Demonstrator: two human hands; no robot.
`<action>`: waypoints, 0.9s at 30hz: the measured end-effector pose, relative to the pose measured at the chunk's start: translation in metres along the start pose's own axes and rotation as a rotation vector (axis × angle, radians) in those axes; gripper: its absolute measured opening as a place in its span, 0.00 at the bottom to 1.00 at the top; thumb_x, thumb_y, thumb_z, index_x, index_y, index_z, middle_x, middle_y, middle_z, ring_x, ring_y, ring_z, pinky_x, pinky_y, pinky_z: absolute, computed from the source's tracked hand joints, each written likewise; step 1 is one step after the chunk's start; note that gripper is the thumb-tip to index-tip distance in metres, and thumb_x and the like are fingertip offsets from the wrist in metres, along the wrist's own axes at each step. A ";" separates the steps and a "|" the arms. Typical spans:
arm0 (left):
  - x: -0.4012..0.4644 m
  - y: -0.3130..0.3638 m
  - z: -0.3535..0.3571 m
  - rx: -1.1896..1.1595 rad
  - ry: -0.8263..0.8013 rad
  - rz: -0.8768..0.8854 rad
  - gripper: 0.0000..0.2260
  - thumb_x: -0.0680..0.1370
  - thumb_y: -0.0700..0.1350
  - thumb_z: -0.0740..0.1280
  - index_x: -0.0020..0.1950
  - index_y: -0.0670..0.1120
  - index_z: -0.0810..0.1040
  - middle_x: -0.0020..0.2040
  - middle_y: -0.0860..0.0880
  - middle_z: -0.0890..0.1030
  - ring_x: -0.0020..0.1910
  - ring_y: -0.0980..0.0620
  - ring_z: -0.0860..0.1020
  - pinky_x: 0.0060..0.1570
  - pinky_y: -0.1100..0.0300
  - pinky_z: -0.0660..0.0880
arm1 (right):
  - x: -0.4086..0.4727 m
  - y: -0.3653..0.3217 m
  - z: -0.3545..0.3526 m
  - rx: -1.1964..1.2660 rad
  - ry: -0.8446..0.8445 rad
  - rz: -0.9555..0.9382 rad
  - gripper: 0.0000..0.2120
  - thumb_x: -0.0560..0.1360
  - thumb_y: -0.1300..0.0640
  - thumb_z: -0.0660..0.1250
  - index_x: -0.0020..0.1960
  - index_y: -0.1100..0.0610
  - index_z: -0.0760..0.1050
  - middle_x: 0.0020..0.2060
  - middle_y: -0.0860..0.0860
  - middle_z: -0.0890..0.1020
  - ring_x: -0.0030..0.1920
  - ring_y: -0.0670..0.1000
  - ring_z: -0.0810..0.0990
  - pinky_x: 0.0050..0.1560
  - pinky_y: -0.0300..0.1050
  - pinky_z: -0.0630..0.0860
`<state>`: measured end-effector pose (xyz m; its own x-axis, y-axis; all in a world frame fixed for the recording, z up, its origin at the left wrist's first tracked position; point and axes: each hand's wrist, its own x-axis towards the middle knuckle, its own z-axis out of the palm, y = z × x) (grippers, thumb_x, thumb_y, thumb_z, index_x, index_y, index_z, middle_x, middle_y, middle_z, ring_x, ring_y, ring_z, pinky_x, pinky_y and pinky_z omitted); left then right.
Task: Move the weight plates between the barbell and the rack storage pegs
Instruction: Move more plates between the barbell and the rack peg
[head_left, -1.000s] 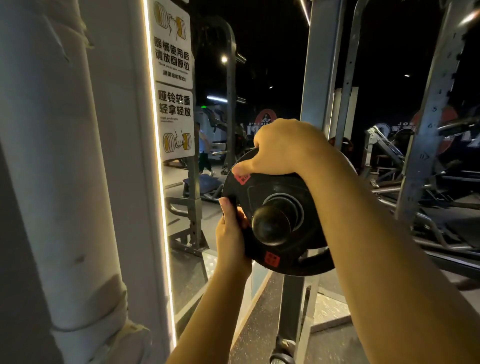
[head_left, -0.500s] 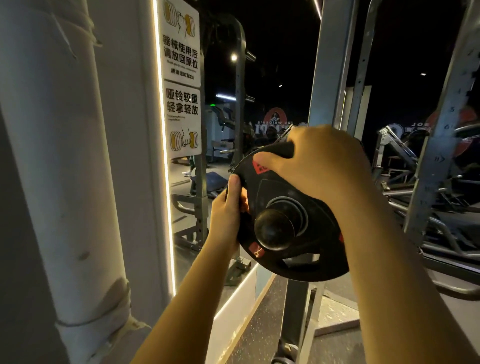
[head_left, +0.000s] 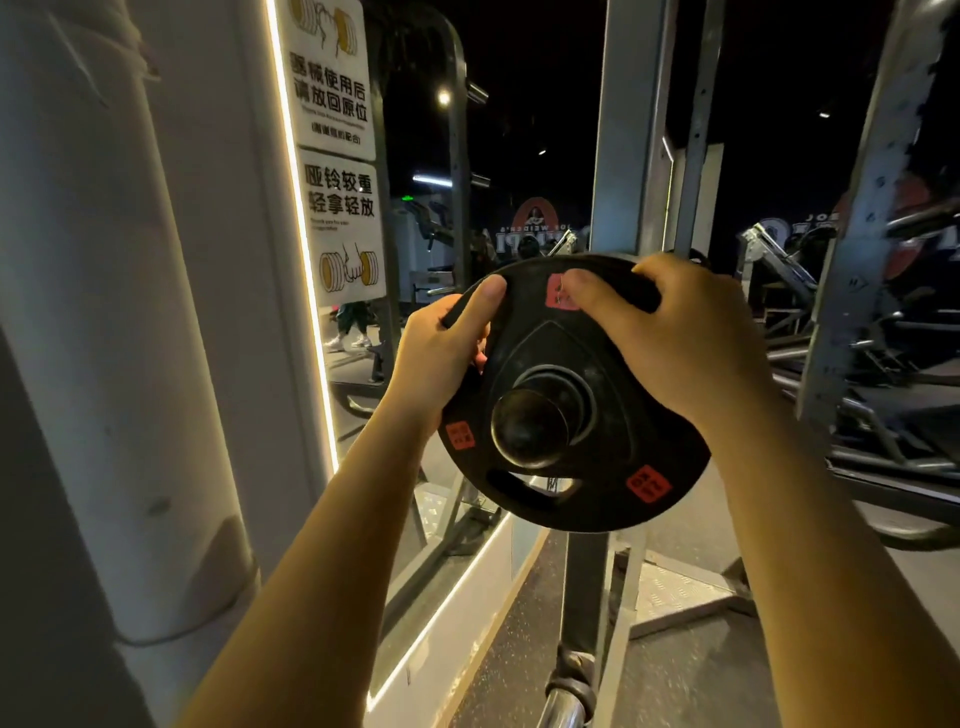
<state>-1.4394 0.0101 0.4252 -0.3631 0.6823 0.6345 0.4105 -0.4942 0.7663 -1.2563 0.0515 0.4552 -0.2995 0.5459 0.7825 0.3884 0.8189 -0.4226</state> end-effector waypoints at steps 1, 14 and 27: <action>-0.003 0.001 0.001 -0.018 0.010 -0.020 0.20 0.67 0.65 0.61 0.36 0.47 0.72 0.25 0.57 0.73 0.25 0.61 0.71 0.31 0.69 0.69 | 0.002 -0.001 -0.001 0.007 -0.029 0.010 0.19 0.74 0.35 0.61 0.46 0.51 0.72 0.33 0.43 0.74 0.34 0.39 0.72 0.31 0.35 0.63; -0.066 -0.040 0.019 -0.507 0.187 -0.299 0.29 0.66 0.72 0.65 0.49 0.48 0.75 0.58 0.40 0.75 0.56 0.37 0.75 0.67 0.36 0.64 | 0.038 -0.060 0.018 -0.520 -0.243 -0.290 0.27 0.70 0.29 0.61 0.41 0.54 0.66 0.32 0.50 0.67 0.39 0.53 0.72 0.40 0.45 0.69; -0.039 -0.027 0.004 -0.359 0.147 -0.248 0.30 0.69 0.73 0.49 0.31 0.49 0.72 0.28 0.50 0.70 0.29 0.52 0.70 0.40 0.56 0.69 | 0.013 -0.046 0.006 -0.426 -0.035 -0.267 0.24 0.74 0.31 0.57 0.42 0.53 0.66 0.30 0.46 0.67 0.29 0.43 0.65 0.29 0.38 0.59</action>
<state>-1.4328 -0.0012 0.3794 -0.5393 0.7328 0.4148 -0.0106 -0.4985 0.8668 -1.2833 0.0215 0.4820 -0.4628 0.3389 0.8191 0.6134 0.7895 0.0199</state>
